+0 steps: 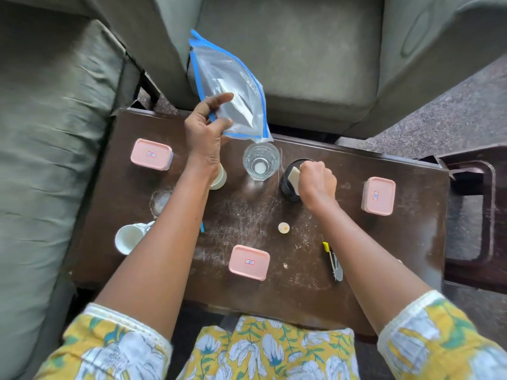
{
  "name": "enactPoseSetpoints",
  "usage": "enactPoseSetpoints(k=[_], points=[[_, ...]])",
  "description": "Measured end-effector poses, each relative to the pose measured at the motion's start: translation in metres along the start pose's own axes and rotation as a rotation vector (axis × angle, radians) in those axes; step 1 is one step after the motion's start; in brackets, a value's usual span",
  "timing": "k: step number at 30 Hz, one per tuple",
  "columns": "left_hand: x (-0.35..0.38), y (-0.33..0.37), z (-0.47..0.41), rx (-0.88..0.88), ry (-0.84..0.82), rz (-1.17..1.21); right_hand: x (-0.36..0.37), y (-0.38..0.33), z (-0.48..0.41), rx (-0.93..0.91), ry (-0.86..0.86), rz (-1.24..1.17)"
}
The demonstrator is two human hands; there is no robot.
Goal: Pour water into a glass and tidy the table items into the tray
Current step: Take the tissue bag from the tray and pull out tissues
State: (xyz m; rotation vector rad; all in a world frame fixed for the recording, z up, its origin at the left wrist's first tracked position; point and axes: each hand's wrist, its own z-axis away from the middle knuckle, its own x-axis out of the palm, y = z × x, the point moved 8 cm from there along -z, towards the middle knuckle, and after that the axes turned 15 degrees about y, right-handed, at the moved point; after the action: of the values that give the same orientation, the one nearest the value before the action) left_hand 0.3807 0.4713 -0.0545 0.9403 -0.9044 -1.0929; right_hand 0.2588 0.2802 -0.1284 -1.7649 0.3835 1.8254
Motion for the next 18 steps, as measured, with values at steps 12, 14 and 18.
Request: enactPoseSetpoints(k=[12, 14, 18], points=[[0.014, 0.025, -0.009, 0.224, -0.156, -0.245, -0.051, 0.01, -0.029, 0.22, 0.049, -0.139], [0.02, 0.032, -0.007, 0.241, -0.214, -0.282, -0.077, -0.003, -0.043, 0.174, 0.129, -0.314], [0.031, 0.068, -0.002, 0.355, -0.352, -0.4, -0.128, -0.05, -0.057, -0.078, 0.147, -0.761]])
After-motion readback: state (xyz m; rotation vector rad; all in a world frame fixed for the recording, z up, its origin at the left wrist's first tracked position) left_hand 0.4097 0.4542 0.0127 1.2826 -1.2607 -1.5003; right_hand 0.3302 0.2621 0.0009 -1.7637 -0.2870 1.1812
